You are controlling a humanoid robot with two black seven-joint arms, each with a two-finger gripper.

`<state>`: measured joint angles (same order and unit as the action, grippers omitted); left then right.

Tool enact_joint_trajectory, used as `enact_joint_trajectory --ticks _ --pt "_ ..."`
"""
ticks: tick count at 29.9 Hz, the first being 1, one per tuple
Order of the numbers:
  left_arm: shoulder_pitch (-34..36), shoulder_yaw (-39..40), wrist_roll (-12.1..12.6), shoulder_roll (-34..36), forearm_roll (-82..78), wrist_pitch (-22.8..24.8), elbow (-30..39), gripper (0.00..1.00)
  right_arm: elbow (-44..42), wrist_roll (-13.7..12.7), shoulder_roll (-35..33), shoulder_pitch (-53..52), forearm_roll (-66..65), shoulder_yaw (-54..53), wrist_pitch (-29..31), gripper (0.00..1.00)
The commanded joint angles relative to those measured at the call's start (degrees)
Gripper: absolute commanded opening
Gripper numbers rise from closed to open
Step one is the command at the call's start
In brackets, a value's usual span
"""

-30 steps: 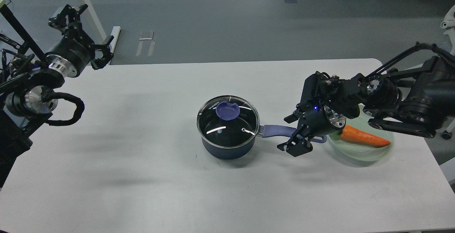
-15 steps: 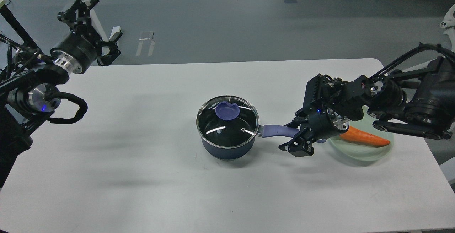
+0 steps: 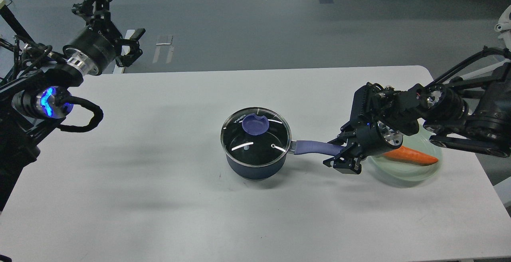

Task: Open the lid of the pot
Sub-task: 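Grasp the purple saucepan handle with the right gripper, then reach the left gripper over the pot to the lid's purple knob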

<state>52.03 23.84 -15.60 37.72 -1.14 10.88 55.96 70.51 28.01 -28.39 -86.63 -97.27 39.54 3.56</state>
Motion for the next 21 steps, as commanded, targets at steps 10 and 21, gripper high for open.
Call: enact_joint_trajectory --ticks 10,21 --pt "1.2 -0.9 1.0 0.0 -3.9 -0.1 0.6 0.99 0.2 0.0 -0.4 -1.0 0.1 -0.2 0.0 0.42" --pt "4.8 -2.8 2.6 -0.3 -17.2 -0.2 4.6 0.99 1.2 0.0 -2.6 -1.0 0.3 -0.5 -0.1 0.21"
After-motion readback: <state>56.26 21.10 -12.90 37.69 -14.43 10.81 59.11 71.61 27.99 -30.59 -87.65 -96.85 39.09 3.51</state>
